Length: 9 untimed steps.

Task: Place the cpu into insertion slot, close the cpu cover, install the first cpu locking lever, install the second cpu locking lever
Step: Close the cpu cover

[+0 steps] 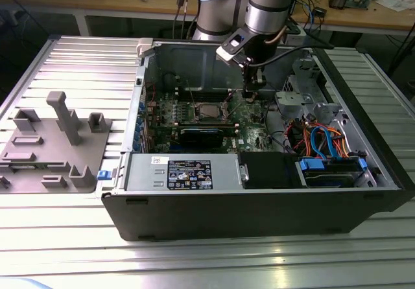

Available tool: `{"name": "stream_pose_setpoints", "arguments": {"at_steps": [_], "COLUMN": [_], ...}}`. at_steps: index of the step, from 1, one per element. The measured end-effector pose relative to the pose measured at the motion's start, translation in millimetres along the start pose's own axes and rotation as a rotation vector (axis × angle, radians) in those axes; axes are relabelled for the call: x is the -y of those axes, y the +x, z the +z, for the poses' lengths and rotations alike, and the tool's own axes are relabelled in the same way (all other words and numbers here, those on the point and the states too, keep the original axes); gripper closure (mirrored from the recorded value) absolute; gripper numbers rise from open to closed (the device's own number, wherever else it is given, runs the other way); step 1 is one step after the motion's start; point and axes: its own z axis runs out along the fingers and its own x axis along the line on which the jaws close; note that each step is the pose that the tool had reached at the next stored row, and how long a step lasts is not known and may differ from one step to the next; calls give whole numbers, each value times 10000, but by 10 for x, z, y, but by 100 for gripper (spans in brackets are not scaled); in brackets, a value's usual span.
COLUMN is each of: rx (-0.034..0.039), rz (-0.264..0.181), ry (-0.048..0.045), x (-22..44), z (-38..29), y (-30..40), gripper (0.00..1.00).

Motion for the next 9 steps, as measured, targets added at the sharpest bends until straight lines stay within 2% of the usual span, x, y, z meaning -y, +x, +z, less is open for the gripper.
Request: {"name": "stream_pose_setpoints", "arguments": {"at_steps": [9], "rx": [1], "rz": [29], "ry": [0], "x": [60], "z": [0], "y": [8], "gripper": [89]}}
